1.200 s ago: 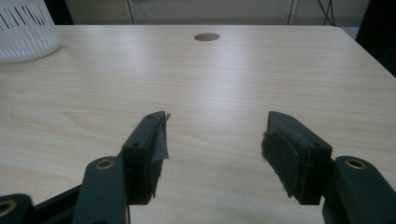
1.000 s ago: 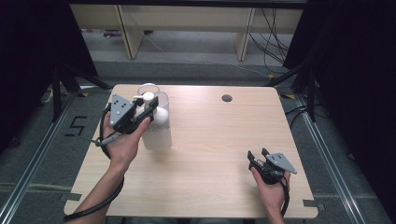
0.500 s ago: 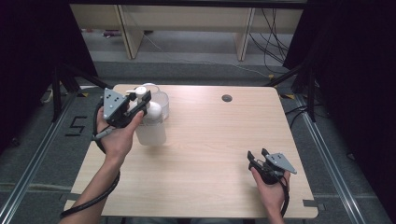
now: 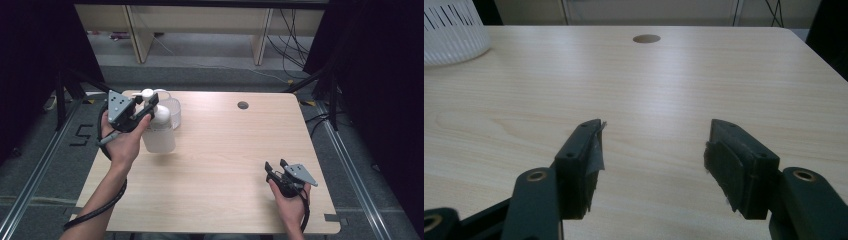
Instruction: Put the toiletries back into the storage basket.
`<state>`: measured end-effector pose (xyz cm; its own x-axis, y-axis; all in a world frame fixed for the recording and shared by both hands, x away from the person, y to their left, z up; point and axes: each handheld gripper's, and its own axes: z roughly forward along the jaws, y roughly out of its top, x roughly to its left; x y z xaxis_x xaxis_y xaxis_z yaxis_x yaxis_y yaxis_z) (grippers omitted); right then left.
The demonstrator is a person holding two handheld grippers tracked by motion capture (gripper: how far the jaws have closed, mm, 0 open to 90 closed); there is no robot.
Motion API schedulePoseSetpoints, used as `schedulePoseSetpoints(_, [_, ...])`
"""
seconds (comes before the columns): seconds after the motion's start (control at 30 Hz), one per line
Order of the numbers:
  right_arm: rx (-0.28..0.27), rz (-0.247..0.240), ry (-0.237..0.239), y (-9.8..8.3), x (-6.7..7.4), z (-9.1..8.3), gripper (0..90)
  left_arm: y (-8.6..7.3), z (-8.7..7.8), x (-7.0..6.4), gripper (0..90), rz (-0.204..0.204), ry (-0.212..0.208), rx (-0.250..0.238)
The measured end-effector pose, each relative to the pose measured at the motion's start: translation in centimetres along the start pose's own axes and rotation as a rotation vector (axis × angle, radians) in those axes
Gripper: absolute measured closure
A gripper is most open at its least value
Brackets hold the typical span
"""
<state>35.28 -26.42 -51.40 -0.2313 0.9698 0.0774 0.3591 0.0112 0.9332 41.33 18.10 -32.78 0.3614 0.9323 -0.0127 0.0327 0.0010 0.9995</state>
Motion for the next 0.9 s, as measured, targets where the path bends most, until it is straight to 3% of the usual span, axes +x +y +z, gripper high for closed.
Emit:
schedulePoseSetpoints(0.13, [-0.001,0.001,-0.002,0.0,0.0,0.0,40.1,0.2,0.2,0.2,59.0,0.004,0.002,-0.005])
schedulePoseSetpoints(0.2, [0.018,-0.023,-0.02,0.1,-0.1,-0.1,40.1,0.3,0.3,0.3,59.0,0.004,0.004,-0.008])
schedulePoseSetpoints(0.23, [0.006,-0.002,0.001,0.0,0.0,0.0,40.1,0.4,0.5,0.4,59.0,0.003,0.006,-0.008])
schedulePoseSetpoints(0.57, [0.005,-0.001,-0.003,0.0,0.0,0.0,40.1,0.6,1.1,0.8,59.0,0.004,0.013,-0.01])
schedulePoseSetpoints(0.63, [0.014,-0.023,-0.019,0.1,-0.1,-0.1,40.1,0.7,1.2,0.8,59.0,0.006,0.015,-0.012])
schedulePoseSetpoints(0.7, [0.007,-0.021,-0.016,0.1,-0.1,0.0,40.2,0.8,1.3,0.8,59.0,0.009,0.015,-0.011])
schedulePoseSetpoints(0.73, [0.02,0.018,-0.013,0.0,0.2,-0.1,40.2,0.8,1.3,0.9,59.0,0.006,0.017,-0.013])
schedulePoseSetpoints(0.77, [0.017,-0.01,-0.007,0.1,-0.1,0.0,40.2,0.8,1.4,0.9,59.0,0.007,0.017,-0.014])
schedulePoseSetpoints(0.9, [0.026,-0.011,-0.01,0.1,-0.1,-0.1,40.2,1.0,1.7,1.0,59.0,0.007,0.017,-0.018])
